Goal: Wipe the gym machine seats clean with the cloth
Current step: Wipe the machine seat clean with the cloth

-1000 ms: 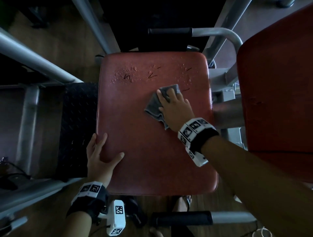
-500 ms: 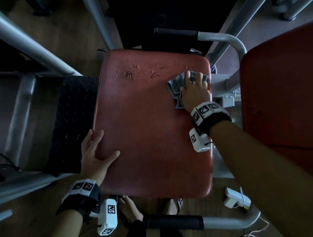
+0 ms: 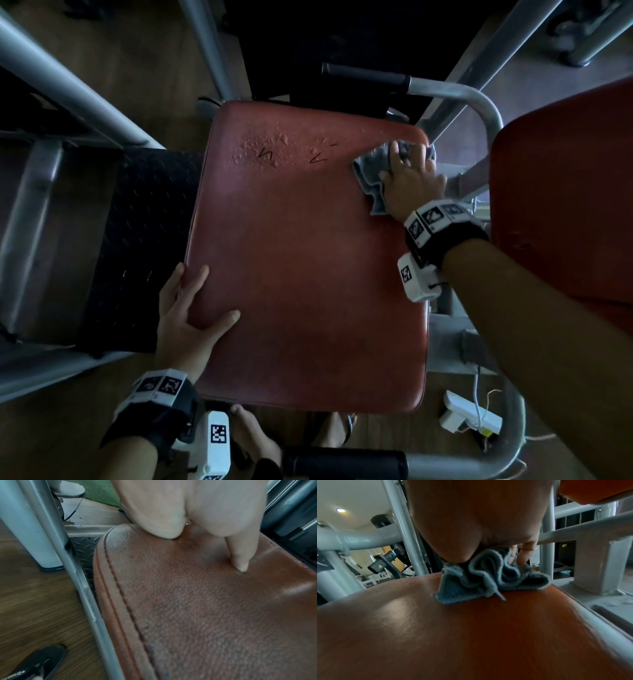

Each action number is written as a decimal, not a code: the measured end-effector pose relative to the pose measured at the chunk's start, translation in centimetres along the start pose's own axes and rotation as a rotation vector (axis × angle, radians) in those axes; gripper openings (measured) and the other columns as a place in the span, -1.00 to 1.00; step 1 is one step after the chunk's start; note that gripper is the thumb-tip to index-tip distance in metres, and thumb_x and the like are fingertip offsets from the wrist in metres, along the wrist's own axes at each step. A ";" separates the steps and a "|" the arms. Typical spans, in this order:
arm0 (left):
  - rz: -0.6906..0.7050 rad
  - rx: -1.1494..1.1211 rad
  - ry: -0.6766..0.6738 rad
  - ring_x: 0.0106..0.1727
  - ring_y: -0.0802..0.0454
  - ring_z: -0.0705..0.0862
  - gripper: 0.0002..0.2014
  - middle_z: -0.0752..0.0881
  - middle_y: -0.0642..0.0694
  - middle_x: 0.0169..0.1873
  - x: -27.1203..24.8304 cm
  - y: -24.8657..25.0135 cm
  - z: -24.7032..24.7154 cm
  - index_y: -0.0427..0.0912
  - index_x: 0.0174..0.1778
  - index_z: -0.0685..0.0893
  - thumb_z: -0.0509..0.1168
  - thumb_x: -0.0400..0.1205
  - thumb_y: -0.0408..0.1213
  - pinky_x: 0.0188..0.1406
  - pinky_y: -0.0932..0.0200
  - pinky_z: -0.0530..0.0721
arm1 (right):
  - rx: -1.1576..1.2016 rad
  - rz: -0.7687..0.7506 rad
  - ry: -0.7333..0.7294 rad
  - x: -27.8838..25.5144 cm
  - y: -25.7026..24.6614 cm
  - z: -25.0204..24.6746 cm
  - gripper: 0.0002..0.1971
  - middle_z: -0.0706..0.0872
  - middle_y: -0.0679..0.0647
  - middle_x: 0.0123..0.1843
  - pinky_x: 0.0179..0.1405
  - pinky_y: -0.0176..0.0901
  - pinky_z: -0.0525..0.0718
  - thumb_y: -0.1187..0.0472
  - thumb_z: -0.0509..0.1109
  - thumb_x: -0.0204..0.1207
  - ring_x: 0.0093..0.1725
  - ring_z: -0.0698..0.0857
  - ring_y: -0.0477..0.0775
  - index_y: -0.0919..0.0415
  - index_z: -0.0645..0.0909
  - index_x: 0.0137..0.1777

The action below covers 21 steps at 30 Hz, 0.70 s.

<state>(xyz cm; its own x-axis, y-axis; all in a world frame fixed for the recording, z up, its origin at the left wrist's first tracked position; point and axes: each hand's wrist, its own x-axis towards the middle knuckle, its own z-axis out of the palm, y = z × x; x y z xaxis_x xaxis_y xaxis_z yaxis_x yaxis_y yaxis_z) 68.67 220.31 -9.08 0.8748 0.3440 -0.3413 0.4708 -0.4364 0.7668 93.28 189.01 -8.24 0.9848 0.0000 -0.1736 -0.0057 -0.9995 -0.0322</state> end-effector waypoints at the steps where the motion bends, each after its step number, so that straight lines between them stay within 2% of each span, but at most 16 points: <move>1: -0.003 -0.011 -0.004 0.62 0.31 0.18 -0.19 0.14 0.32 0.61 0.0 0.1 0.0 0.29 0.49 0.50 0.64 0.35 -0.26 0.45 0.21 0.32 | 0.004 -0.017 -0.006 -0.8 0.4 0.0 -0.42 0.19 0.19 0.62 0.31 0.28 0.47 -0.02 0.11 0.68 0.46 0.37 0.33 0.02 0.11 0.67; 4: -0.011 -0.023 -0.010 0.63 0.29 0.18 -0.19 0.13 0.33 0.61 0.2 0.0 -0.1 0.28 0.49 0.51 0.64 0.35 -0.26 0.46 0.17 0.34 | 0.037 -0.062 0.004 -3.6 1.8 0.9 -0.44 0.24 0.29 0.55 0.36 0.29 0.46 0.06 0.14 0.67 0.45 0.31 0.39 0.14 0.20 0.65; 7: -0.003 -0.021 0.004 0.63 0.27 0.19 -0.19 0.13 0.33 0.61 0.2 0.0 -0.1 0.26 0.48 0.51 0.65 0.34 -0.29 0.47 0.15 0.35 | 0.002 -0.195 -0.050 -4.7 2.2 2.1 -0.52 0.20 0.42 0.55 0.39 0.53 0.39 0.20 0.10 0.65 0.46 0.25 0.62 0.44 0.41 0.49; 8: -0.002 -0.022 0.007 0.62 0.27 0.19 -0.19 0.13 0.33 0.61 0.2 0.0 0.0 0.27 0.48 0.52 0.65 0.33 -0.29 0.46 0.15 0.35 | 0.057 -0.177 -0.046 -4.3 1.9 2.4 -0.51 0.14 0.43 0.57 0.40 0.58 0.34 0.23 0.12 0.64 0.47 0.21 0.68 0.48 0.38 0.50; 10: -0.007 -0.024 0.003 0.62 0.27 0.19 -0.19 0.12 0.33 0.61 0.2 0.1 -0.1 0.27 0.48 0.51 0.65 0.33 -0.29 0.45 0.18 0.35 | 0.180 -0.058 -0.049 -3.0 0.9 2.5 -0.41 0.00 0.42 0.66 0.54 0.52 0.13 0.16 0.15 0.67 0.58 0.00 0.67 0.35 0.15 0.65; 12: -0.014 -0.024 -0.008 0.62 0.28 0.18 -0.18 0.11 0.35 0.61 0.1 0.3 -0.1 0.28 0.48 0.50 0.65 0.34 -0.28 0.43 0.20 0.35 | 0.209 0.001 -0.038 -1.2 0.0 2.6 -0.35 -0.09 0.31 0.72 0.58 0.42 -0.02 0.04 0.13 0.69 0.63 -0.12 0.57 0.17 0.00 0.71; 14: -0.019 -0.026 -0.012 0.62 0.30 0.18 -0.19 0.11 0.37 0.61 0.1 0.3 -0.1 0.29 0.48 0.50 0.65 0.35 -0.27 0.42 0.21 0.35 | 0.190 -0.022 -0.012 1.2 -0.6 2.1 -0.35 -0.09 0.23 0.73 0.60 0.39 -0.04 -0.03 0.10 0.69 0.66 -0.12 0.50 0.08 -0.03 0.72; 17: -0.010 -0.016 0.002 0.62 0.27 0.19 -0.18 0.13 0.34 0.61 0.2 0.2 -0.1 0.28 0.48 0.51 0.65 0.34 -0.29 0.44 0.20 0.34 | 0.147 -0.077 -0.061 4.2 -1.8 1.3 -0.33 -0.16 0.18 0.74 0.63 0.36 -0.09 -0.09 0.03 0.69 0.67 -0.18 0.44 0.03 -0.12 0.72; 21: -0.005 -0.001 0.015 0.62 0.28 0.19 -0.19 0.15 0.29 0.61 0.1 0.4 0.1 0.27 0.48 0.51 0.64 0.34 -0.31 0.40 0.33 0.29 | 0.099 -0.210 -0.074 3.8 -2.0 1.4 -0.34 -0.15 0.19 0.73 0.63 0.34 -0.10 -0.10 0.00 0.71 0.67 -0.17 0.43 0.07 -0.12 0.72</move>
<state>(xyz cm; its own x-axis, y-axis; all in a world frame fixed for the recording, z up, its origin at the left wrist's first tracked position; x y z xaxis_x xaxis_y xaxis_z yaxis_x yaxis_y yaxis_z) 68.95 220.14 -8.87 0.8704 0.3586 -0.3372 0.4753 -0.4339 0.7654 96.82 191.05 -10.17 0.9507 0.2140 -0.2244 0.1777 -0.9691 -0.1712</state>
